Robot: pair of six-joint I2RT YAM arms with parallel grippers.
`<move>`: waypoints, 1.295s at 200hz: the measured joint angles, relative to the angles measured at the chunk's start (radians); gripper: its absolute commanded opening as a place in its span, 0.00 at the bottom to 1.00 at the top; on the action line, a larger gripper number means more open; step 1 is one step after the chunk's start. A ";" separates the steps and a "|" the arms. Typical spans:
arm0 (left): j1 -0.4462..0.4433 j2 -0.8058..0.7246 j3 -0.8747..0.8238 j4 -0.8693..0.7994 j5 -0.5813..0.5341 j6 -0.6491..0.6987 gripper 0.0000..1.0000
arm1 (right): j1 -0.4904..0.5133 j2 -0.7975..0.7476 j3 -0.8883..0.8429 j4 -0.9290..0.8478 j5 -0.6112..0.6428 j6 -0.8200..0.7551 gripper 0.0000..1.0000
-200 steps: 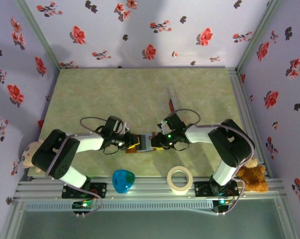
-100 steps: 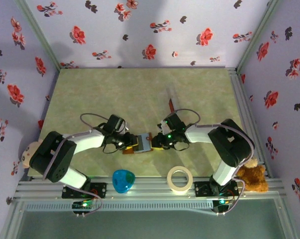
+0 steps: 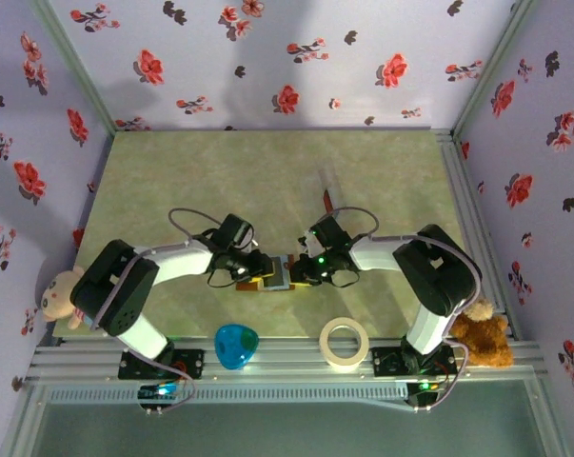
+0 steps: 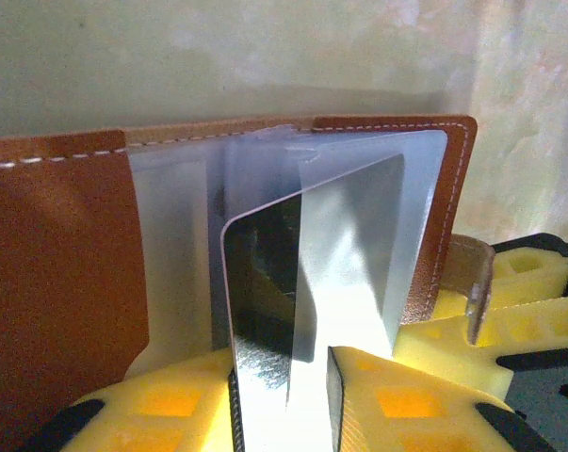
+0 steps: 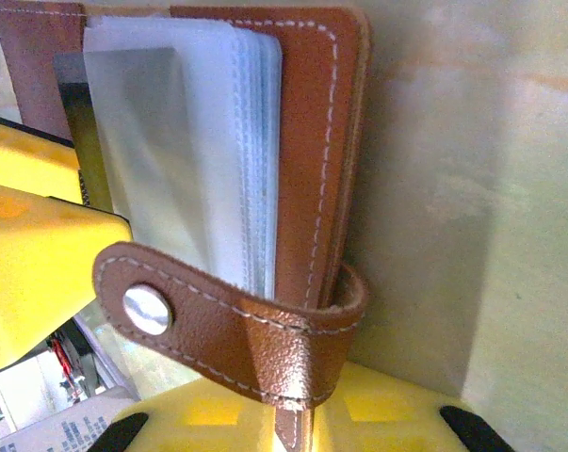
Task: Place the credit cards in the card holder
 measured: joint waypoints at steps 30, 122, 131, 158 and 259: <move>-0.005 0.011 0.027 -0.031 -0.009 0.014 0.36 | 0.005 0.000 0.001 0.001 0.009 0.003 0.13; 0.033 0.018 0.083 -0.180 -0.005 0.126 0.42 | 0.053 0.021 0.001 0.068 0.010 0.003 0.03; 0.033 0.019 0.088 -0.189 -0.005 0.130 0.42 | 0.053 0.021 0.001 0.070 0.010 0.003 0.02; 0.033 0.031 0.107 -0.212 -0.006 0.142 0.42 | 0.054 0.021 0.001 0.072 0.010 0.003 0.00; 0.092 0.032 0.117 -0.224 -0.011 0.162 0.46 | 0.054 0.024 0.003 0.073 0.007 0.003 0.00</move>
